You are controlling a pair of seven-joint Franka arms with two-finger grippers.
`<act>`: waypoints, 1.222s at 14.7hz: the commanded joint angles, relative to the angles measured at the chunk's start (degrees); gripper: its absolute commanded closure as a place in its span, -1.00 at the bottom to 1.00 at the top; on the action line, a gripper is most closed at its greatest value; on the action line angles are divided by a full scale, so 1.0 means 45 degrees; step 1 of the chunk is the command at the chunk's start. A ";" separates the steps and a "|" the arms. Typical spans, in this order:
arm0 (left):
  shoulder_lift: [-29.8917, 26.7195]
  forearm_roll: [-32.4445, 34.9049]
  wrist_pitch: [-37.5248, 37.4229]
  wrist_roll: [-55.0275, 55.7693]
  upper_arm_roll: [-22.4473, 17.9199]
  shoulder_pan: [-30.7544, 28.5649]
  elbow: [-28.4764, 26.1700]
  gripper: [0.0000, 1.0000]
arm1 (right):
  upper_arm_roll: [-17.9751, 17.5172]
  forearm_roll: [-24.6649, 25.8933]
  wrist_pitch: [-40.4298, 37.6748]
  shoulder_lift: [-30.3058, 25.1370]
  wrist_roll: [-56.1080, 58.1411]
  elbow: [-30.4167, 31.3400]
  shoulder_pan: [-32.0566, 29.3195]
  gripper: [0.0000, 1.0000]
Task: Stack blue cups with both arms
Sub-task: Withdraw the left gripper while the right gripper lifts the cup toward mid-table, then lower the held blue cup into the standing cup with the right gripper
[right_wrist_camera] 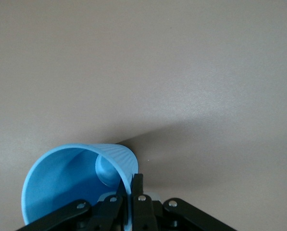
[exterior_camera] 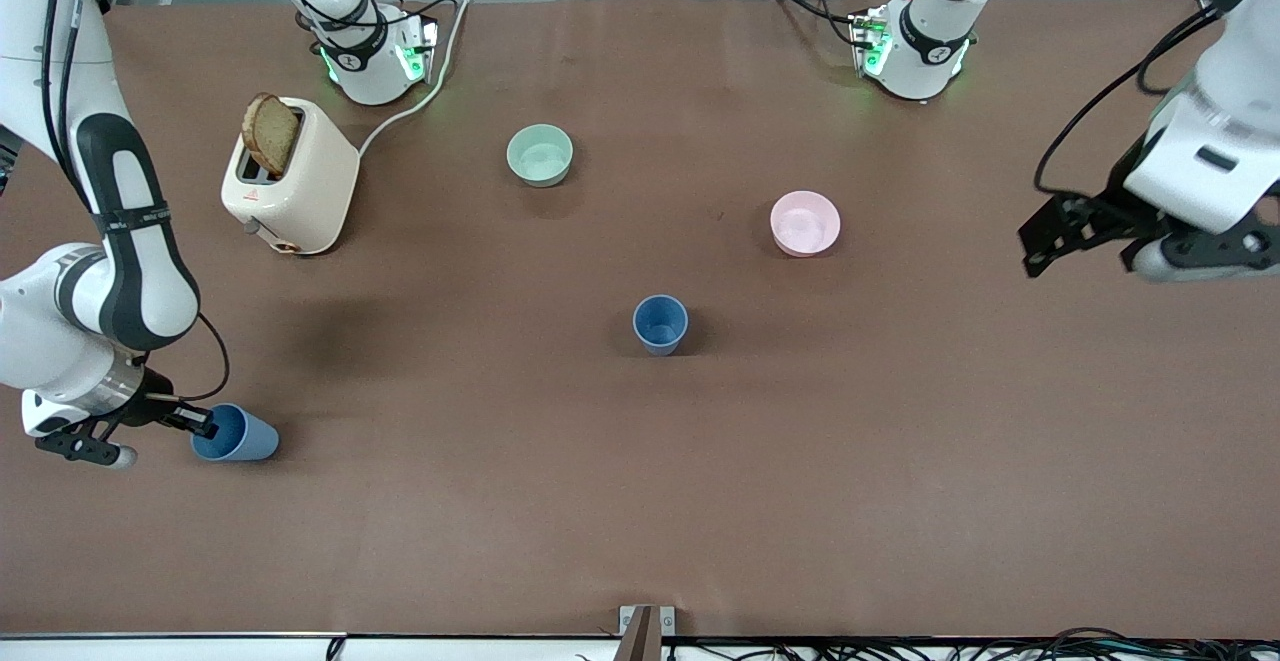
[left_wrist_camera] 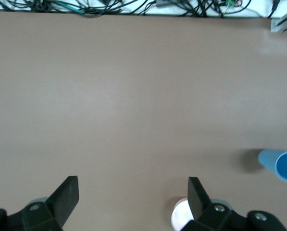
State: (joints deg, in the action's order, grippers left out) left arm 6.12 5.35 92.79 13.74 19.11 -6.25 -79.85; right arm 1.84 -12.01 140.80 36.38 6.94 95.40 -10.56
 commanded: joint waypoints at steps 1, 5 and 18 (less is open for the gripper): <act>-0.1844 -0.1069 0.0023 -0.1234 -0.1916 0.0838 -0.2191 -1.00 | -0.0057 -0.0242 -0.0794 -0.0659 -0.0017 -0.0009 0.0061 0.99; -0.3408 -0.1131 0.0023 -0.1451 -0.2820 0.1544 -0.4186 -1.00 | -0.0057 -0.0203 -0.3607 -0.2884 -0.1826 0.0225 0.1267 0.99; -0.2611 -0.1111 -0.1090 -0.2311 -0.2880 0.1565 -0.2823 -1.00 | -0.0038 0.0244 -0.3130 -0.3849 -1.3723 -0.0713 1.0073 0.99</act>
State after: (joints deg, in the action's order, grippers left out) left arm -7.51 0.93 90.02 4.40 6.57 0.33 -95.80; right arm 0.70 -12.11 123.60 17.74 -50.58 92.46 29.61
